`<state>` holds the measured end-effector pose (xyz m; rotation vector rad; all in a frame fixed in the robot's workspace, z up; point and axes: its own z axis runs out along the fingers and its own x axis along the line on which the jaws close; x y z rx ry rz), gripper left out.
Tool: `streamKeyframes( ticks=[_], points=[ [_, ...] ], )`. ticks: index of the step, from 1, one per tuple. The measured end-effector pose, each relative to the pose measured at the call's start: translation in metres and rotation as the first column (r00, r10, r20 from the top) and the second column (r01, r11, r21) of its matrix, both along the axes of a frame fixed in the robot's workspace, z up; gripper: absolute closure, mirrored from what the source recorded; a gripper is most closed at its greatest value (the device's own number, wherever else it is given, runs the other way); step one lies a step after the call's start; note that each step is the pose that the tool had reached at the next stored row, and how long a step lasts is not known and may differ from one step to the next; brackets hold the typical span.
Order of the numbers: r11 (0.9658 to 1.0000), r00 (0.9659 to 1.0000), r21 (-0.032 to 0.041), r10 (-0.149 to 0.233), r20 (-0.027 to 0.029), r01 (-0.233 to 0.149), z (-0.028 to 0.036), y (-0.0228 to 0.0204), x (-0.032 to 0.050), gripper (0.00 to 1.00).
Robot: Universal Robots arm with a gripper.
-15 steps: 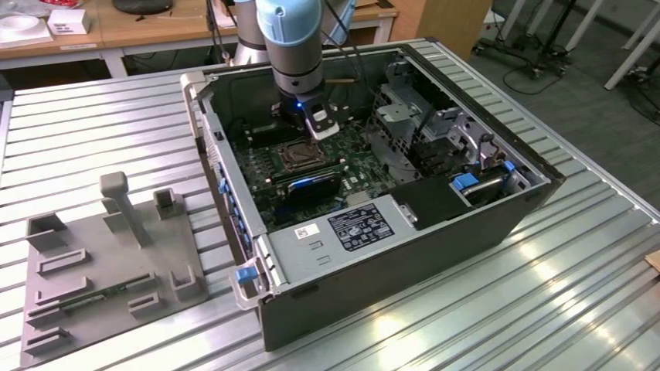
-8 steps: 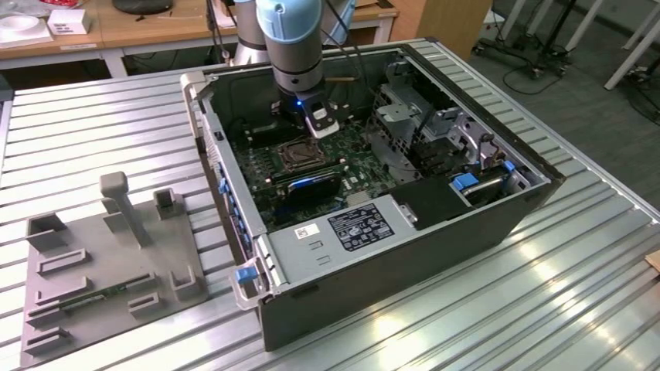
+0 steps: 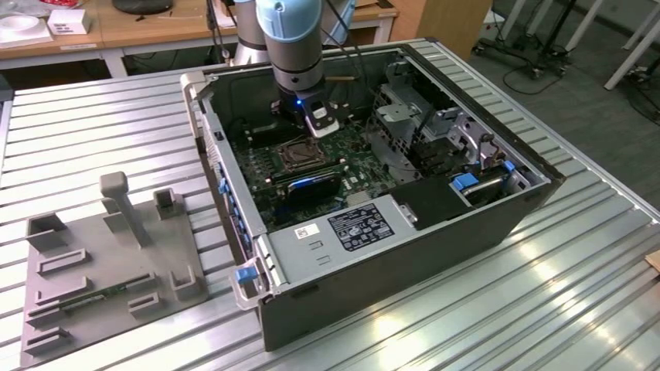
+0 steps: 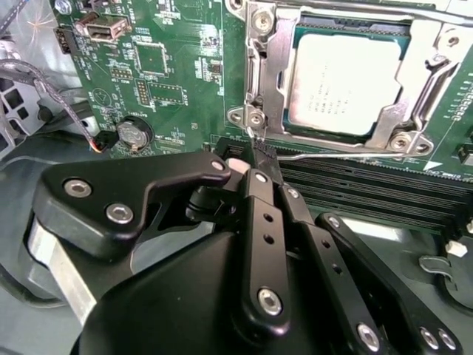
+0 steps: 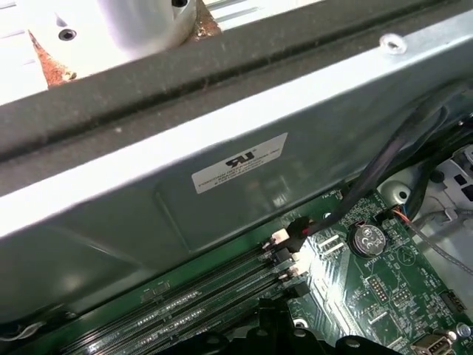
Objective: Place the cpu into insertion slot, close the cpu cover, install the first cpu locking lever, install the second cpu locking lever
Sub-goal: 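Install the first cpu locking lever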
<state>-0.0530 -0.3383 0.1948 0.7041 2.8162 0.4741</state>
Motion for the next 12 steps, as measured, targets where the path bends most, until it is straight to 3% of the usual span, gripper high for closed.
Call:
streamKeyframes(
  ticks=[12],
  points=[
    [1.0000,1.0000,0.0023,-0.005,0.0038,0.005,0.0000,0.0037,-0.0090,0.89]
  ],
)
